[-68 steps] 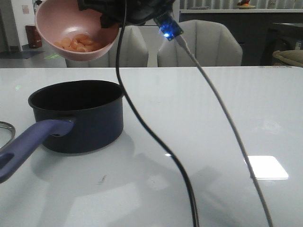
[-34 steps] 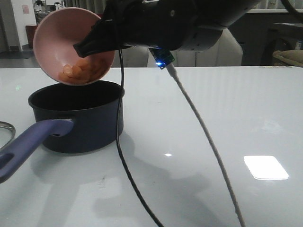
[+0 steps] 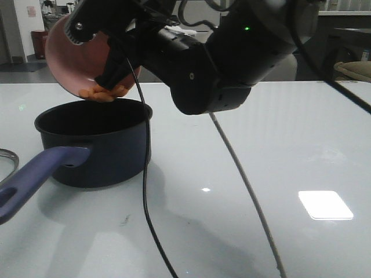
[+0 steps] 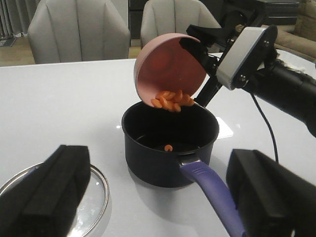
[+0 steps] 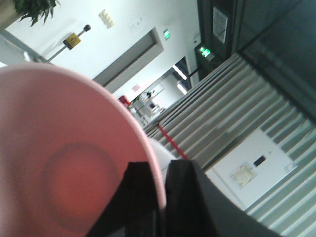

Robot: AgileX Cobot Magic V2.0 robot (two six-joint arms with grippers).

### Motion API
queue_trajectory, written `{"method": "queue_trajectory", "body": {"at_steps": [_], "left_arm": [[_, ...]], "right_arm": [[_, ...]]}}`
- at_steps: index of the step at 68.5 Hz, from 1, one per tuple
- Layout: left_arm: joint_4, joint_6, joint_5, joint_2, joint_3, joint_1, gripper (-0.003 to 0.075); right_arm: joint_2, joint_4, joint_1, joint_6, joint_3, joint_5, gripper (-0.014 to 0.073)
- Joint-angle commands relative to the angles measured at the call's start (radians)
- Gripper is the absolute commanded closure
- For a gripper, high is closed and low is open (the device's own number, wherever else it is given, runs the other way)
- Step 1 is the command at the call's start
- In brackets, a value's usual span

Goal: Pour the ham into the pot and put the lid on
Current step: 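Tilt the bowl with the right gripper to pour ham into pot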

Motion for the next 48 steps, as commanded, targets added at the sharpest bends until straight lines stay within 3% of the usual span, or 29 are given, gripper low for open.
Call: {"method": "queue_trajectory", "body": {"at_steps": [1, 29, 39, 48], "left_arm": [[-0.015, 0.0, -0.086, 0.008, -0.026, -0.005, 0.0118], [-0.015, 0.0, -0.086, 0.008, -0.026, -0.005, 0.0118], [-0.015, 0.0, -0.086, 0.008, -0.026, -0.005, 0.0118], [-0.015, 0.0, -0.086, 0.008, -0.026, -0.005, 0.0118]], "right_arm": [[-0.061, -0.039, 0.001, -0.017, -0.023, -0.14, 0.0459], [-0.061, -0.041, 0.001, -0.005, -0.023, -0.164, 0.0459], [-0.07, 0.003, 0.001, 0.228, -0.023, -0.148, 0.0459], [-0.106, 0.01, 0.001, 0.471, -0.023, -0.022, 0.0459]]}}
